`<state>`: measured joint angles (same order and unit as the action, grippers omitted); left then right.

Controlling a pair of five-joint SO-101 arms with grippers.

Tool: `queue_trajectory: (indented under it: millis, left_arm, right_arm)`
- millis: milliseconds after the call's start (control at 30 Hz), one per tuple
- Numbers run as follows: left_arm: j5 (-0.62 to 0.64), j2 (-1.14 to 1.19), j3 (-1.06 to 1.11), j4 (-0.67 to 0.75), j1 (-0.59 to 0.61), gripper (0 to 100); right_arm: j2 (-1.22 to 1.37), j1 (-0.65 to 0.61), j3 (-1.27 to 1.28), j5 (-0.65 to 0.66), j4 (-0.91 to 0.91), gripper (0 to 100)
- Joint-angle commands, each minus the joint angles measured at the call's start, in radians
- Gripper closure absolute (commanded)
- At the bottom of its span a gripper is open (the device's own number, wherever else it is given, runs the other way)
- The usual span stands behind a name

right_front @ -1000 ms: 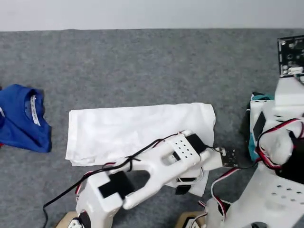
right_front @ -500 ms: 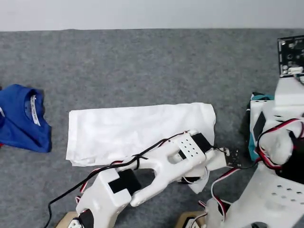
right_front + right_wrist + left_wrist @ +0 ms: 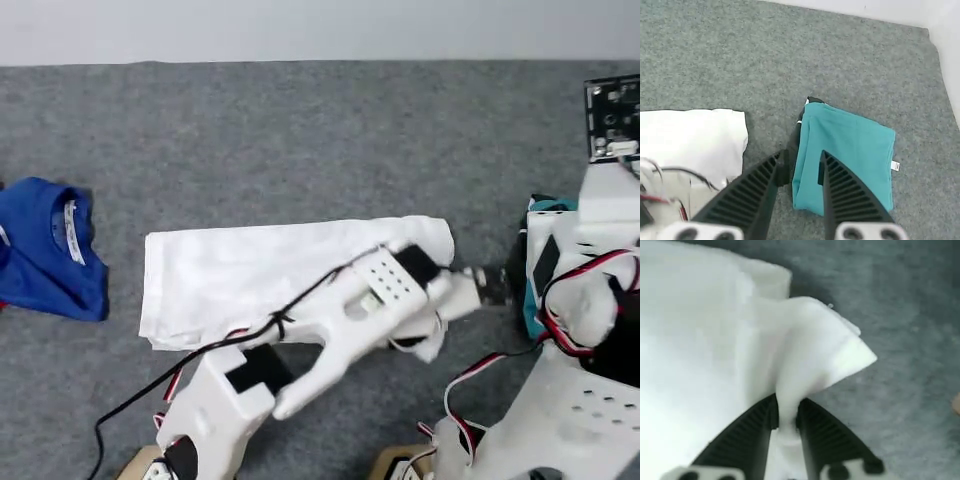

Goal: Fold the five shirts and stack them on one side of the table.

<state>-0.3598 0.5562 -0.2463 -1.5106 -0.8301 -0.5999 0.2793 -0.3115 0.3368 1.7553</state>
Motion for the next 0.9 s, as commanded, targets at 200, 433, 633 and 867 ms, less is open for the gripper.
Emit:
queue_trajectory:
  millis: [200, 433, 633, 867]
  left_arm:
    - [-0.003, -0.011, -0.062, 0.015, 0.135, 90]
    - [-0.003, -0.011, -0.062, 0.097, 0.252, 82]
    - [-0.008, -0.009, -0.062, 0.158, 0.327, 82]
    - [-0.009, -0.017, -0.065, 0.176, 0.356, 82]
  right_arm:
    - [-0.005, 0.010, 0.008, -0.009, 0.038, 88.7]
    - [-0.015, 0.008, 0.087, -0.011, 0.031, 88.7]
    - [-0.016, 0.008, 0.087, -0.011, 0.031, 88.7]
    - [-0.016, 0.008, 0.087, -0.011, 0.031, 88.7]
